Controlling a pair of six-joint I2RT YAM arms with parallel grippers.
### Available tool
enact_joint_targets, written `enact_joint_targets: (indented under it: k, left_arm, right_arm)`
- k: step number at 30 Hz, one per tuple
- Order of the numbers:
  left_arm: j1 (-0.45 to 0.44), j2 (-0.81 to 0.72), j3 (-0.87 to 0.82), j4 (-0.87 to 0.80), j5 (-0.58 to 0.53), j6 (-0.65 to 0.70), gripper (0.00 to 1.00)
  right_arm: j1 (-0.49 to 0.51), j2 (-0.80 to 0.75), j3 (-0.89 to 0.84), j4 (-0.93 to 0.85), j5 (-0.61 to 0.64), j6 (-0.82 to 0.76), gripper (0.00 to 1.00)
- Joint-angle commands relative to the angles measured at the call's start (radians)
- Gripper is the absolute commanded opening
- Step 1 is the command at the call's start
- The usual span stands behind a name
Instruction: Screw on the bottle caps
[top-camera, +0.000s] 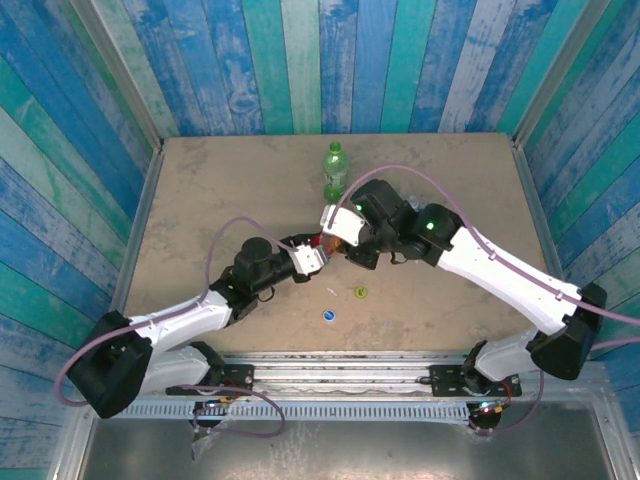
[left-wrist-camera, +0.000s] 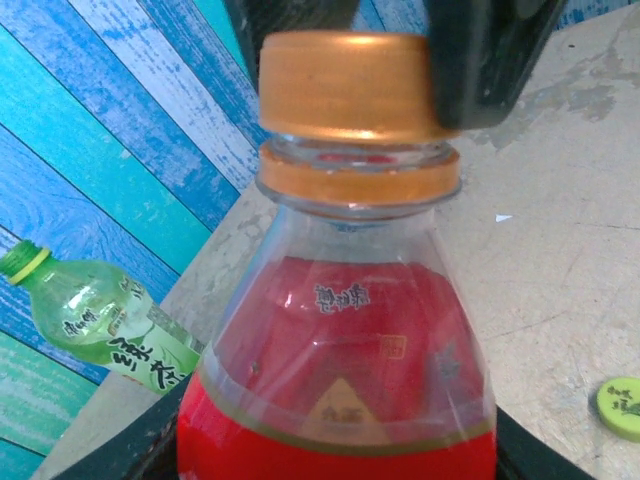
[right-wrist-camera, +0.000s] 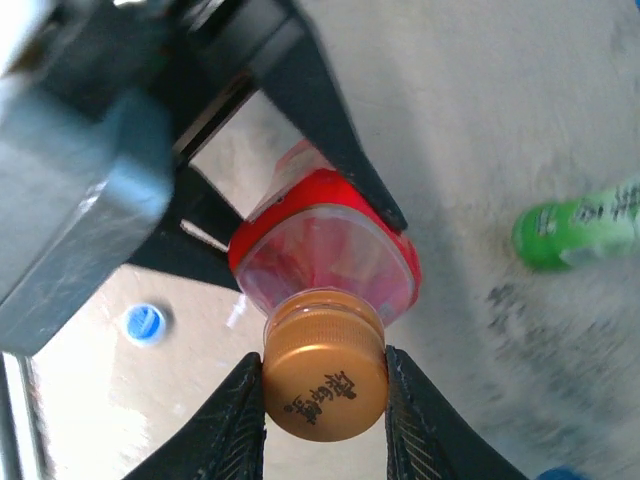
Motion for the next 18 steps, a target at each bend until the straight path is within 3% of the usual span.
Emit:
enact_joint_targets:
  k: [1, 4, 7, 13, 18]
  left_arm:
    - [-0.003, -0.016, 0.030, 0.040, 0.001, -0.017, 0.51]
    - [-0.003, 0.004, 0.041, 0.045, 0.006, -0.021, 0.51]
    - [-0.003, 0.015, 0.048, 0.043, 0.015, -0.021, 0.51]
    - [-0.003, 0.002, 0.039, 0.035, 0.017, -0.014, 0.51]
    - [-0.003, -0.004, 0.030, 0.033, 0.013, -0.008, 0.51]
  right_arm:
    - [-0.010, -0.059, -0.050, 0.102, 0.108, 0.665, 0.02]
    - [-0.009, -0.074, -0.070, 0.103, 0.010, 0.783, 0.10]
    - [-0.013, -0.083, -0.057, 0.062, -0.011, 0.694, 0.19]
    - [-0.014, -0.117, -0.054, 0.008, -0.024, 0.262, 0.58]
    - [-0.012, -0.170, -0.039, -0.056, -0.083, -0.229, 0.63]
